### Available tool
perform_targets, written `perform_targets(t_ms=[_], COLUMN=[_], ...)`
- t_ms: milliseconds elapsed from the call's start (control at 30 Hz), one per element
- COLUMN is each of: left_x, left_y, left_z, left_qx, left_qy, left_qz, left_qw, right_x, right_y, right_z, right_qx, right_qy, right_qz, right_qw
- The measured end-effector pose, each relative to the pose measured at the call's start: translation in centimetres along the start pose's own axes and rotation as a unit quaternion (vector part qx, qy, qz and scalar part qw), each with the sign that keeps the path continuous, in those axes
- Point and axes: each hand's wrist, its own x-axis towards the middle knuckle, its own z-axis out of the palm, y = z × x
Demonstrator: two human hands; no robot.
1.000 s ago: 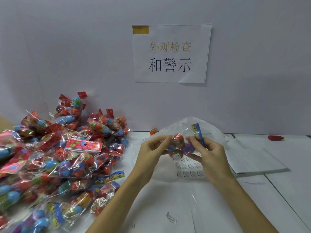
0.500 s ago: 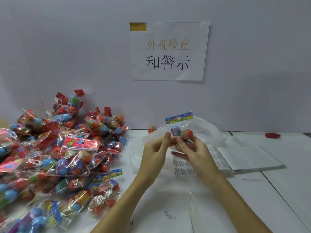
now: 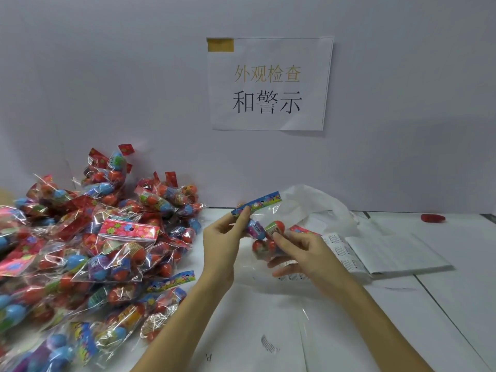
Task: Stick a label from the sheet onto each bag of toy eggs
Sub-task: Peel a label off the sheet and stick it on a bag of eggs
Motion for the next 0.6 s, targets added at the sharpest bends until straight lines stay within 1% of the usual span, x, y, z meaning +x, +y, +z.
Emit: perform_targets(t_ms=[67,100,133,167,200,233,267,300,333,367,400,433,467,500,533,600], left_x=[0.0,0.0,0.0,0.1,0.2,0.4,0.8,1.1,1.5,1.8,2.1,2.2,2.1,2.1,2.1,2.2], left_y=[0.0,-0.1,-0.1,-0.3,-0.4,-0.6,-0.9,-1.2,-1.4,-1.5,-1.6,-1.5,-1.5,-1.6,-1.7,-1.6], left_z=[0.1,0.2,0.2,0.2,0.0,-0.3,-0.8,-1.4,-1.9,-2.3,-2.9,-3.4,-3.9,-4.2,-4.5,-4.7], left_qx=[0.040,0.054,0.079,0.119,0.173,0.241,0.327,0.434,0.548,0.652,0.735,0.789,0.818,0.836,0.847,0.853], left_qy=[0.023,0.030,0.034,0.042,0.051,0.060,0.067,0.066,0.062,0.056,0.049,0.043,0.037,0.030,0.024,0.023], left_qz=[0.008,0.012,0.025,0.050,0.080,0.112,0.140,0.151,0.135,0.095,0.047,0.005,-0.022,-0.036,-0.039,-0.020], left_qw=[0.999,0.998,0.996,0.991,0.980,0.962,0.932,0.886,0.823,0.750,0.674,0.613,0.573,0.546,0.530,0.522], right_x=[0.2,0.0,-0.2,-0.6,-1.1,-1.8,-2.2,-2.4,-2.3,-2.2,-2.0,-1.8,-1.5,-1.2,-1.0,-0.6], right_y=[-0.3,-0.8,-1.6,-2.6,-3.3,-3.8,-4.1,-4.0,-3.6,-3.2,-2.8,-2.4,-2.2,-2.2,-2.1,-1.9], right_z=[-0.5,-1.2,-2.4,-3.6,-4.9,-5.9,-6.6,-6.9,-7.1,-6.9,-6.7,-6.6,-6.4,-6.2,-6.0,-5.3], right_qx=[0.026,0.088,0.201,0.367,0.530,0.638,0.681,0.684,0.676,0.667,0.656,0.640,0.617,0.592,0.569,0.534], right_qy=[0.036,0.045,0.032,-0.019,-0.099,-0.186,-0.238,-0.252,-0.252,-0.244,-0.221,-0.188,-0.147,-0.111,-0.083,-0.047], right_qz=[0.019,0.024,0.011,-0.010,-0.040,-0.071,-0.088,-0.091,-0.088,-0.077,-0.066,-0.059,-0.053,-0.046,-0.037,-0.021], right_qw=[0.999,0.995,0.979,0.930,0.841,0.744,0.687,0.679,0.687,0.700,0.719,0.743,0.771,0.797,0.817,0.844])
